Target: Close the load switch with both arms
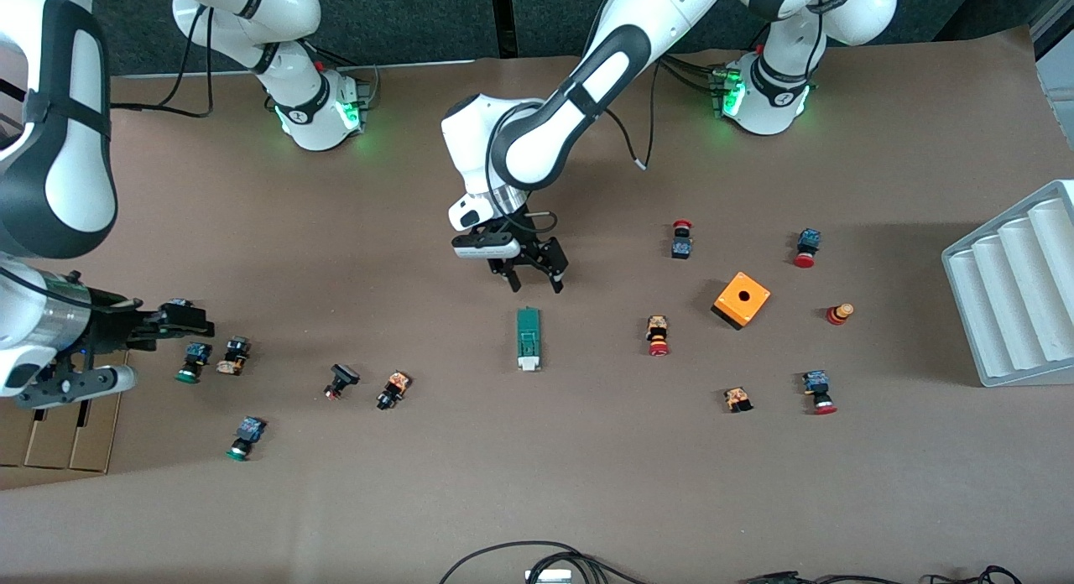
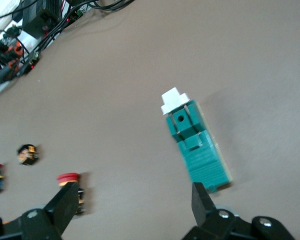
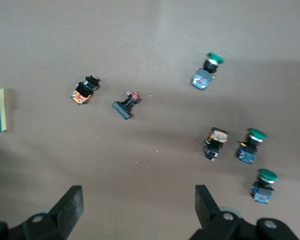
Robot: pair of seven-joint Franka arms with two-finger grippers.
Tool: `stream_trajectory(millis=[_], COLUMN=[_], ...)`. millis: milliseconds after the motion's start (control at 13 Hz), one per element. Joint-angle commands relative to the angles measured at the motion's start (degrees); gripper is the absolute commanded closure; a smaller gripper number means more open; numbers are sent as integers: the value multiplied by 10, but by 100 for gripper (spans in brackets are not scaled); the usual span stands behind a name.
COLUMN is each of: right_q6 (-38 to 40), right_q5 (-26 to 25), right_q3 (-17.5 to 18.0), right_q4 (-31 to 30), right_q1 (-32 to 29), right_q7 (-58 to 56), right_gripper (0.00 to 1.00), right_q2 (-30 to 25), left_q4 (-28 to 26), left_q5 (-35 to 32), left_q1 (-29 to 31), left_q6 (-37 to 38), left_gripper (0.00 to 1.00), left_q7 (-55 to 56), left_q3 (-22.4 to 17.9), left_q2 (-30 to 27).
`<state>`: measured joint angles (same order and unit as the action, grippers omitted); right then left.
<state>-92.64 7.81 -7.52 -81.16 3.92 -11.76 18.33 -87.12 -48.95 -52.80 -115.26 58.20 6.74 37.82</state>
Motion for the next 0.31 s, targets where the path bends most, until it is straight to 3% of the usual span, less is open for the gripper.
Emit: stream_trajectory(millis=[0,154,231], right_q6=[17,18,18], right_q5=[-12,-57,-56], right_q3=[-17,-27,-28], right_q4=[-8,-8,-8], right_q1=[-15,-13,-14], right_q7=[-4,-19,-20], right_gripper=[0,0,0], right_q2=[-22,-27,-34], left_q4=[-8,-2,3], left_q5=[32,71,82], left_q1=[18,27,30], left_q6=[40,77,104], left_gripper=[0,0,0], left_q7=[-151,-228,-253], left_q3=[2,1,1], left_q2=[-42,-65,-76])
